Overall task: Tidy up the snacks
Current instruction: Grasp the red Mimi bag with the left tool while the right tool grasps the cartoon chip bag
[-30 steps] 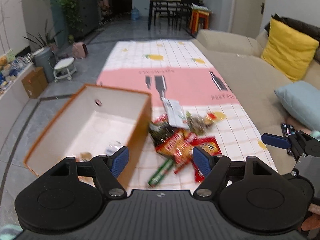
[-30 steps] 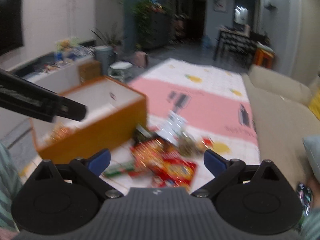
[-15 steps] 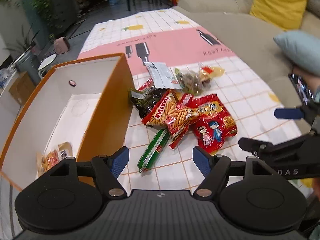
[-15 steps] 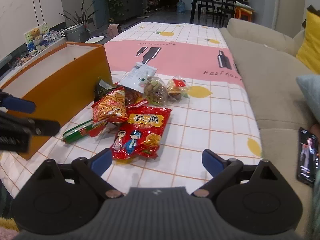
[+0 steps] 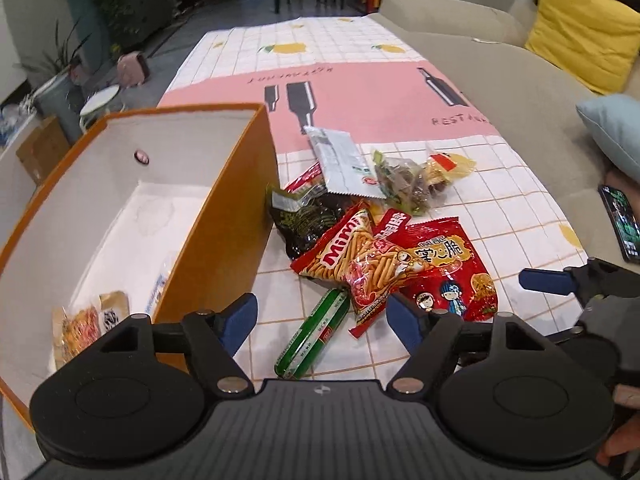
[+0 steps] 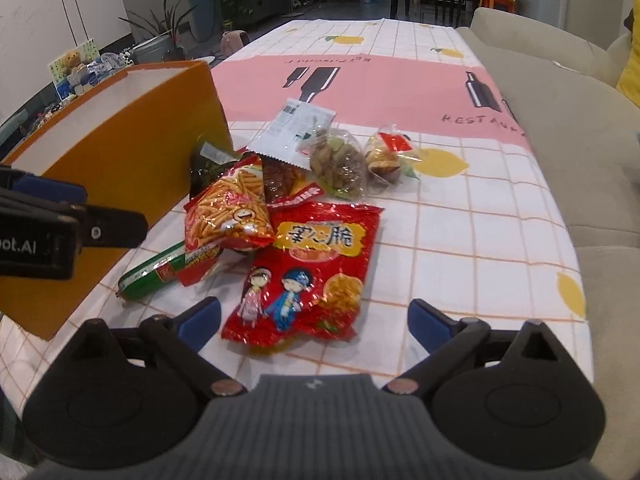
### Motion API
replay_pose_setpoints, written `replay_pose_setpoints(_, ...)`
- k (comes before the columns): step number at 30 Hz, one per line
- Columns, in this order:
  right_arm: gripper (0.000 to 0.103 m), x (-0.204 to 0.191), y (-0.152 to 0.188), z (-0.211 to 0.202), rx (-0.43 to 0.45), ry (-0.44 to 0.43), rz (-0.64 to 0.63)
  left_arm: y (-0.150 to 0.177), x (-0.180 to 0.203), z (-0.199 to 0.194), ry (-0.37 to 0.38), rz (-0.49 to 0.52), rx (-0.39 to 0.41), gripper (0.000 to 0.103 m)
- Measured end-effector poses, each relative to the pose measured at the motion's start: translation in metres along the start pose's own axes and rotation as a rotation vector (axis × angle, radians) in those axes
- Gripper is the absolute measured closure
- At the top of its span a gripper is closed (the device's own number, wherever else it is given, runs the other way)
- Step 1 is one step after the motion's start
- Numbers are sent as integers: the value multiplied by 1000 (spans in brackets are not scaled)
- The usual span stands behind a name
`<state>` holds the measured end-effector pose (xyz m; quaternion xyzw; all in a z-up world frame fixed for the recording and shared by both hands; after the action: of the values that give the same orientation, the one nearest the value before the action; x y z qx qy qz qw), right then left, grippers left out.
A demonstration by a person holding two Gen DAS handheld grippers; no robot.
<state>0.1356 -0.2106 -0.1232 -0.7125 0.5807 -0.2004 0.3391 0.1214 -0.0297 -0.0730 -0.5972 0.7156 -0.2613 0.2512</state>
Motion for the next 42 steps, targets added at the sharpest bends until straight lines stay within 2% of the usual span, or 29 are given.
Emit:
replay_pose_setpoints(5,6,-10,-5,22,-18,51,-47,-2,-4,5,5,-53,-16,17)
replay_pose_setpoints(7,6,-10,-6,29,-28,47,-38,-3,-5,8,9,-80,-24,17)
replay_pose_setpoints(10,11,-8,-7,36,-52,45,-25,-5,-4,13,17,-112,-33,17)
replay_pose_setpoints(17,19,11,-2,32,-129,113,-35,-15,-3,23,53,-225,-45,15)
replay_pose_setpoints(21,16,23,1,27,-129,124,-21,-22,-6,35,93,-345,-69,14)
replay_pose_setpoints(25,10,21,-3,29,-79,103,-55,-25,-6,50,99,-425,-104,15)
replay_pose_setpoints(29,10,14,-5,34,-24,98,-119,-27,-3,62,42,-444,-117,15)
replay_pose_setpoints(36,15,17,-3,39,-31,68,-96,-23,9,82,-9,-398,-166,17)
replay_pose_setpoints(39,22,19,-2,42,-46,60,-64,-20,9,83,-3,-391,-162,18)
replay_pose_setpoints(42,25,16,-1,42,-42,76,-77,-18,10,83,6,-373,-152,25)
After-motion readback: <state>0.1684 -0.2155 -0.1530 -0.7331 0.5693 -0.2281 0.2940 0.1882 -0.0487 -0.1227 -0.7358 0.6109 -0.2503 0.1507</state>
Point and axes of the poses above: each gripper's, at about its wrist camera, not at the fingertips, and z roughly the way its jaws point, x to its right, y to its underside, the point moved 1 cm from there along z, roughly the way its jaws point, and after that the axes turned 7 degrees about x, right-handed, at the moved point
